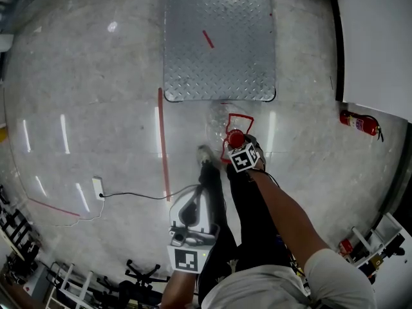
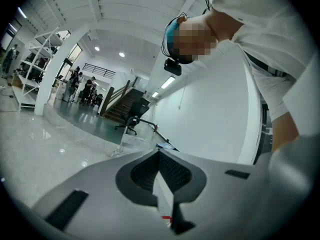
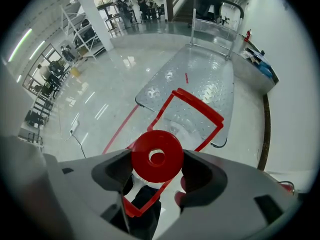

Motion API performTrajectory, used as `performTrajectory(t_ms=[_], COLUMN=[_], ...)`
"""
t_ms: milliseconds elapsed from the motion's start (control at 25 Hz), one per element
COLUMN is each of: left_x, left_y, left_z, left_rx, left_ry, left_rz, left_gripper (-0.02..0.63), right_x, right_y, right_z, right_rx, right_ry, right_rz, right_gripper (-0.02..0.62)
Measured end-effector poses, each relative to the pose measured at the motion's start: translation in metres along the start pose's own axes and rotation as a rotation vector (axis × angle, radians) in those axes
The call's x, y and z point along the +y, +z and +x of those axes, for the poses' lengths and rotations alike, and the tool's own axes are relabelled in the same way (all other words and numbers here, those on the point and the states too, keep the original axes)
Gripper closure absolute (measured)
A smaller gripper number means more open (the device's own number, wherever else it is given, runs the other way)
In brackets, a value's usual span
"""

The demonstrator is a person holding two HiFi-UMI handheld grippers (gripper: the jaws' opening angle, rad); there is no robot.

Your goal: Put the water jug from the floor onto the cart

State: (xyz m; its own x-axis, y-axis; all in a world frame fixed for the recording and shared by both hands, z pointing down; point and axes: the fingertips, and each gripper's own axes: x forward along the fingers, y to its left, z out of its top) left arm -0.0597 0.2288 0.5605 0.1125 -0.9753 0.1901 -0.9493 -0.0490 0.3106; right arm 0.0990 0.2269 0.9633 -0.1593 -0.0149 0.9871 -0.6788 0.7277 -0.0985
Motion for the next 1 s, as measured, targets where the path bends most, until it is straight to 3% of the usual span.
performTrajectory(t_ms=[200, 400, 560, 760, 1000], left_x=[-0.006, -0.046, -0.08, -0.108, -0.112], left_y=[0.015, 0.073, 0.122, 0.162, 0.191], left_z=[-0.001, 0.007, 0.023, 0.024, 0.042], left_rx=[-0.029, -0.101, -0.187, -0.246, -0.296], left_ry=[0.014, 0.016, -0.009, 0.03, 0.028], left_rz=[0.01, 0.031, 0.095, 0.111, 0.146], left_gripper=[0.603, 0.603, 0.603, 0.603, 0.603], right_x=[-0.002, -0.013, -0.037, -0.06, -0.084], right_y=[0.003, 0.009, 0.037, 0.058, 0.093], right_z=[-0.036, -0.111, -0.165, -0.222, -0.257], right_rx=[-0.003, -0.032, -0.072, -0.121, -0.178], right_ry=[-0.002, 0.02, 0.02, 0.031, 0.005], right_rz=[-0.04, -0.062, -0.057, -0.082, -0.101], right_gripper=[0.295, 0.295, 0.295, 0.295, 0.295])
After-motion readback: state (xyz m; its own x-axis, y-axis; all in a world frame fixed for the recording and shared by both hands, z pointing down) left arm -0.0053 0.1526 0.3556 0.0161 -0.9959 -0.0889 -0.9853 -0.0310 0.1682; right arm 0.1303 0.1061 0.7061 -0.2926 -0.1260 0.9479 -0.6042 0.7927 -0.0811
